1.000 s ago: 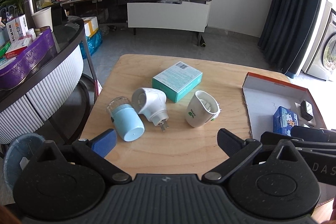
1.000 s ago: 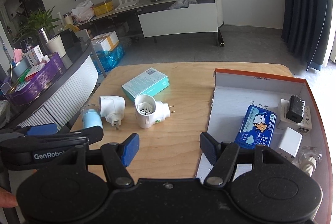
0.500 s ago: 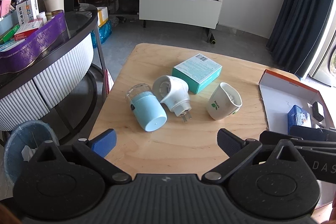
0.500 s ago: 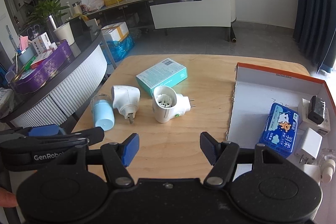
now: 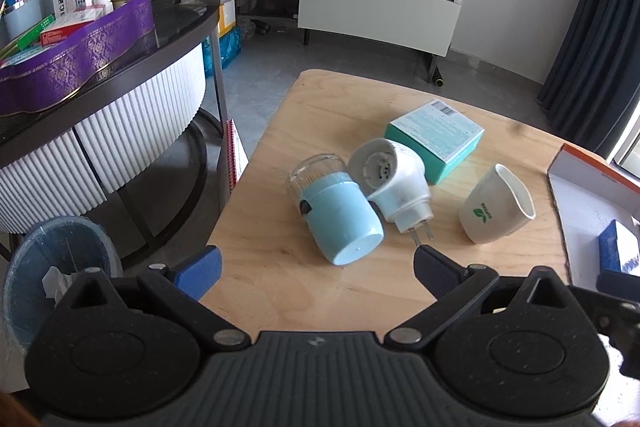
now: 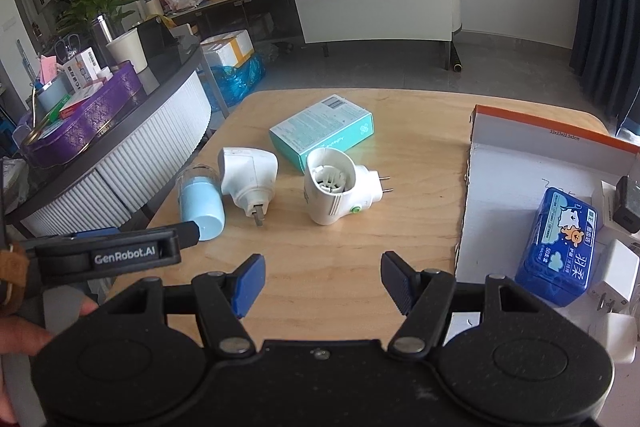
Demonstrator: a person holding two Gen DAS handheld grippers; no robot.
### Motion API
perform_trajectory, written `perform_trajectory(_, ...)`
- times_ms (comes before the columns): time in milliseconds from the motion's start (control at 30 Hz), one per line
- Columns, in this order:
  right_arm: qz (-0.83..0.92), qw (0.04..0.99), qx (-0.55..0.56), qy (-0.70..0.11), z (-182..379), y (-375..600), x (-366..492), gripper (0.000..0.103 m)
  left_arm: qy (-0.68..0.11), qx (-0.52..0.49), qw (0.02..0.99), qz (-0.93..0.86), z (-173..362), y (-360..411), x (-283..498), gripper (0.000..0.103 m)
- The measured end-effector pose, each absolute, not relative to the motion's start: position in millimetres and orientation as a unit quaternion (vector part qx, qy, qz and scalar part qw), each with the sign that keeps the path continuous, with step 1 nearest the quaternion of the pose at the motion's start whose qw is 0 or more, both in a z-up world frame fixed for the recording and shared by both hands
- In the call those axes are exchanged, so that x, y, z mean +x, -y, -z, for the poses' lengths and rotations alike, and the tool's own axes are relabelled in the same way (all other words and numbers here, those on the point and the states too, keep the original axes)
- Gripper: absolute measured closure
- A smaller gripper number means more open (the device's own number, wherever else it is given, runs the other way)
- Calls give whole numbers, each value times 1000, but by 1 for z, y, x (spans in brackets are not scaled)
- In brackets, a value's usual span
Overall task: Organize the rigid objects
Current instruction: 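Grasp the light-blue toothpick jar with left gripper while right gripper grasps the round white plug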
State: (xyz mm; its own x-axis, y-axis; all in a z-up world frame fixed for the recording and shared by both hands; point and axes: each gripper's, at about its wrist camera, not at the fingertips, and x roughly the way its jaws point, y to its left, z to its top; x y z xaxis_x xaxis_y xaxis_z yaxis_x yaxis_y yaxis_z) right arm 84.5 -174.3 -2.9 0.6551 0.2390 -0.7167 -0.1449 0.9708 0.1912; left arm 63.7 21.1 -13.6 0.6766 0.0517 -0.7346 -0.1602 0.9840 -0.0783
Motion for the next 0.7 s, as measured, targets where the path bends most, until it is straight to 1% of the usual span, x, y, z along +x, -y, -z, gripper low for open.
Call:
perform_trajectory(300, -100, 906, 65, -406, 11, 183, 92, 26, -406, -75, 907, -83, 32, -28, 110, 0)
perform_trajectory(500, -98, 903, 70, -412, 19, 186, 101, 26, -406, -62, 908, -84, 43, -35, 121, 1)
perform_trajectory(600, -98, 902, 69, -415, 23, 184, 108, 25, -405, -58, 910, -66, 46, -33, 121, 19)
perform_trajectory(633, -100, 902, 69, -415, 25, 183, 111, 24, -401, -50, 913, -59, 45, -30, 118, 32)
perform_trajectory(667, -100, 902, 69, -415, 26, 182, 114, 24, -397, -44, 915, -54, 45, -28, 116, 37)
perform_trajectory(700, -99, 902, 69, -414, 28, 180, 117, 23, -396, -40, 916, -48, 43, -25, 115, 49)
